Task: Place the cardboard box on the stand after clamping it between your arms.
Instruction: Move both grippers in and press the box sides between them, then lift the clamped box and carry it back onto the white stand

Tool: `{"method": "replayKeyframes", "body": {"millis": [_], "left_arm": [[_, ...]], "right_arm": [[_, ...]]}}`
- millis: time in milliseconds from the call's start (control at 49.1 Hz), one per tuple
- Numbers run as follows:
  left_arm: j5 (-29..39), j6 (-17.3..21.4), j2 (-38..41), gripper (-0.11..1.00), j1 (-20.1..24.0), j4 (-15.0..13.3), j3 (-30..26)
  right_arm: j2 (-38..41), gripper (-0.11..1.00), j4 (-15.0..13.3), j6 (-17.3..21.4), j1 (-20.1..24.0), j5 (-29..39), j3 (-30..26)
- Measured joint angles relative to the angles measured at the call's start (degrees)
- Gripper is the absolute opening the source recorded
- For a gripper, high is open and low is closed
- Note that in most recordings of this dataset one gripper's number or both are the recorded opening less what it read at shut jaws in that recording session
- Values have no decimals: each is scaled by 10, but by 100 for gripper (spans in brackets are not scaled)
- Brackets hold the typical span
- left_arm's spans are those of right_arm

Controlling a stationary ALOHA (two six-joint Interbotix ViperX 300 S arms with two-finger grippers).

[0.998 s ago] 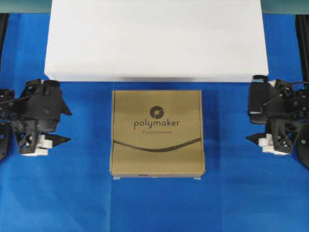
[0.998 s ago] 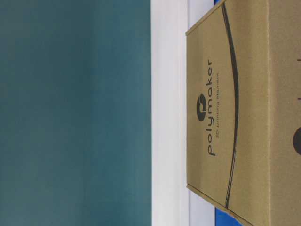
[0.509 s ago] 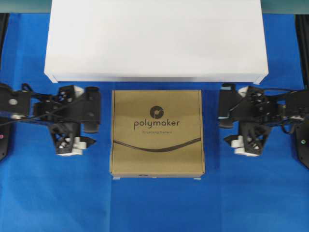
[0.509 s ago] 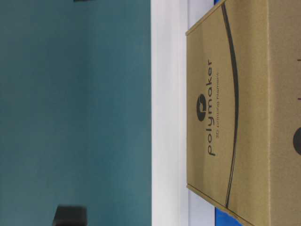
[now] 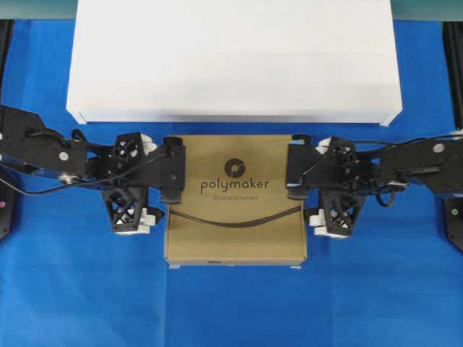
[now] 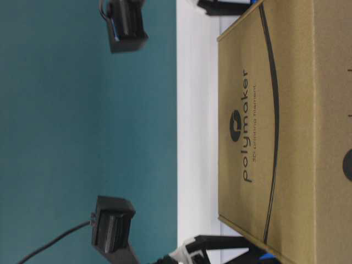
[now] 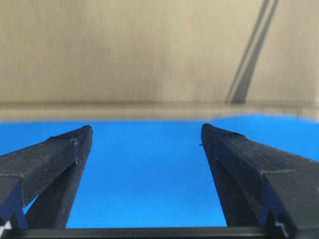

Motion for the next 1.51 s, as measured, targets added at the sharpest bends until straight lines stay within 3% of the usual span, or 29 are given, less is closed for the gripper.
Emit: {"method": "replayKeyframes", "body": {"millis": [489,652,896,1161,1324,1507], "left_arm": [[0,9,15,84,3,0,-18],[11,11,15,84,4,2,-32],[117,11,-25,84,4,3,-81],[262,12,-98,84,5,4,-184],[313,12,-115,84,10,4,-228],[323,19,-103,84,21,4,-231]], "right_arm": [[12,98,-2,-30,1,-14,-6],[7,98,8,-29,1,9,-18],[-46,98,12,-29,-1,136,-74],[-132,98,20,-30,-8,278,-149],[-168,98,21,-30,-15,308,-176],[-161,98,25,-37,-27,310,-178]]}}
